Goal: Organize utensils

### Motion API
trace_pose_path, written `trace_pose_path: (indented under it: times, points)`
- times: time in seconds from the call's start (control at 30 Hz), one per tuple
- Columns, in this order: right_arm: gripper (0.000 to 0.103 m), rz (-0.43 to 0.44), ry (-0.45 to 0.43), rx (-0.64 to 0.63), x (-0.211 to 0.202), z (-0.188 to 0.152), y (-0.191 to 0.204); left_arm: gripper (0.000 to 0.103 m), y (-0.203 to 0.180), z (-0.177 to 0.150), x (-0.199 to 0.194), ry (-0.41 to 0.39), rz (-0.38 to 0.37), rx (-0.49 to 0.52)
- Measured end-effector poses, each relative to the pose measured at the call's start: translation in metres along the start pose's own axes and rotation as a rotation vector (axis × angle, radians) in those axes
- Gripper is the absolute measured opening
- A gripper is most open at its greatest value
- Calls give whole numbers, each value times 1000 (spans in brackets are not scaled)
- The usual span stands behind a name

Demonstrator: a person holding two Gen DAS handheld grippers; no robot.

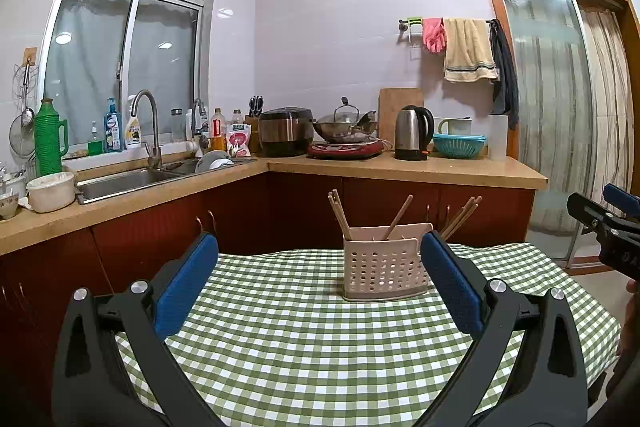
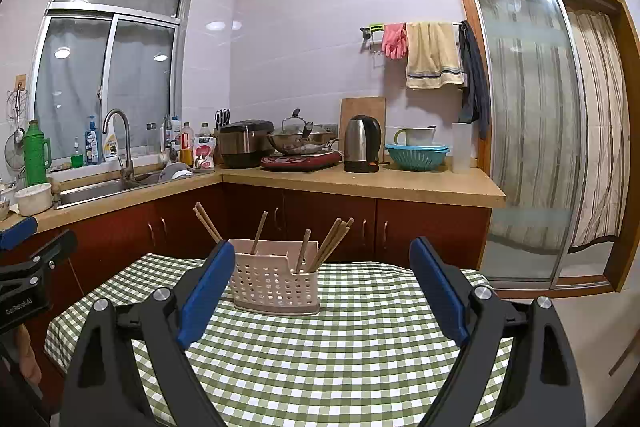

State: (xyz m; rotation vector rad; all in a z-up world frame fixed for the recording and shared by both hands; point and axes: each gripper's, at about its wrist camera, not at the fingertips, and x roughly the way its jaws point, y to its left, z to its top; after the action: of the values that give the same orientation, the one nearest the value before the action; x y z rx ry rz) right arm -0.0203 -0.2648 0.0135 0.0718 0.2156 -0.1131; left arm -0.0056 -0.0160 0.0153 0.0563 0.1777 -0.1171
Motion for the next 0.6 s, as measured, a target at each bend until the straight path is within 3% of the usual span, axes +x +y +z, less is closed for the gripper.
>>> trace_pose_path:
  times: [0.6]
  points:
    - [86,0,-2,-1,-2,1,1,99,1,0,0,-2,3,0]
